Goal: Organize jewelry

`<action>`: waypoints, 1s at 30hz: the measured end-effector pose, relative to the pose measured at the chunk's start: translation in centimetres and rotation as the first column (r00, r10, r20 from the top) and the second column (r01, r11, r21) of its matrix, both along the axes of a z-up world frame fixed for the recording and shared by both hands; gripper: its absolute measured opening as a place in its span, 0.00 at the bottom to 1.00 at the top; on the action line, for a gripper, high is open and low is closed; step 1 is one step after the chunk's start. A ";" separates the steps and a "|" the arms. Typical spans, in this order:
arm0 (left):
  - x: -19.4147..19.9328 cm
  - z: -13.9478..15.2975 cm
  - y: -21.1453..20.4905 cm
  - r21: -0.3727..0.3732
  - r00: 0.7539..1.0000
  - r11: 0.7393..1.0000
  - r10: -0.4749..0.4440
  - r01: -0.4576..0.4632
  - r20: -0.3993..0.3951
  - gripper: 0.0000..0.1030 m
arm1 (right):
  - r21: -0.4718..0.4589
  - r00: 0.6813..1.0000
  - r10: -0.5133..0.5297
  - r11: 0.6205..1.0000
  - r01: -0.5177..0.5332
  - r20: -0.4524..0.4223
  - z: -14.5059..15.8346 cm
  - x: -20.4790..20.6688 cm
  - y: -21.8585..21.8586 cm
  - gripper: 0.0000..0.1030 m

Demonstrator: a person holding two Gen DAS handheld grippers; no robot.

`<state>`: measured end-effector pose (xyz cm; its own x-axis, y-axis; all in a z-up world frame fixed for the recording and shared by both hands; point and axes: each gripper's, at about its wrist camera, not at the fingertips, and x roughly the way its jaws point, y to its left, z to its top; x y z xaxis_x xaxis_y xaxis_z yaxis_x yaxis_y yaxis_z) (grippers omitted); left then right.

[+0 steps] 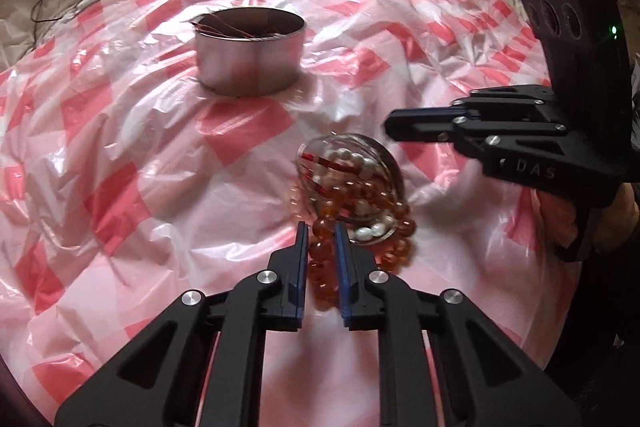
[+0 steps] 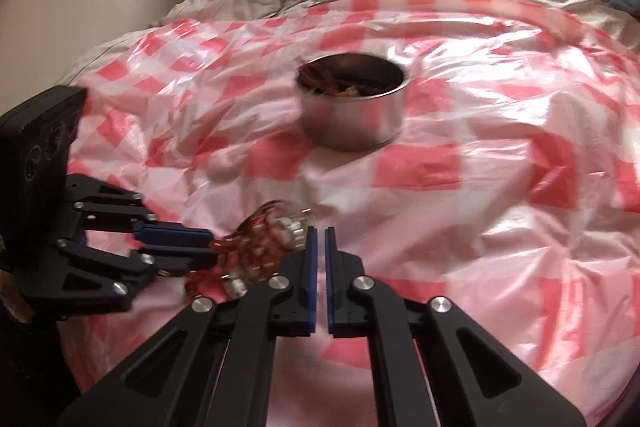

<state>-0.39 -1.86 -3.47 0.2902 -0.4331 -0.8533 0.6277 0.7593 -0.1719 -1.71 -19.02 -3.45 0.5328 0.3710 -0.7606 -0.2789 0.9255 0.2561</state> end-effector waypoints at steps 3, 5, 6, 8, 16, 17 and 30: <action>0.2 0.2 0.3 -0.018 1.000 1.000 0.008 -0.008 -0.001 0.11 | 0.056 0.999 0.022 0.998 -0.021 -0.024 0.1 0.3 -0.7 0.04; 0.0 0.0 0.0 -0.009 1.000 1.000 -0.009 0.009 -0.002 0.11 | 0.082 0.999 0.032 0.996 -0.030 -0.029 0.0 0.3 -0.5 0.04; 0.0 -0.1 -0.1 -0.005 1.000 1.000 -0.010 0.010 -0.005 0.12 | 0.078 0.998 0.048 0.996 -0.046 -0.030 0.0 0.3 -0.2 0.08; 0.0 -0.4 -0.2 -0.010 0.999 1.000 -0.018 0.018 -0.032 0.30 | 0.069 0.998 0.052 0.996 -0.051 -0.019 0.0 0.0 0.3 0.45; 0.0 -0.6 -0.4 -0.008 0.999 1.000 -0.021 0.020 -0.046 0.10 | -0.046 0.997 0.079 0.996 -0.080 -0.016 -0.9 -0.2 2.1 0.09; 0.0 -0.4 -0.3 -0.003 0.999 1.000 -0.014 0.014 -0.038 0.10 | -0.059 0.996 0.084 0.995 -0.084 -0.008 -0.8 -0.3 2.3 0.07; 1.4 3.6 4.7 -0.275 0.992 0.953 0.124 -0.123 -0.013 0.10 | -0.015 0.996 -0.023 1.000 0.025 0.081 1.8 -0.4 -1.2 0.04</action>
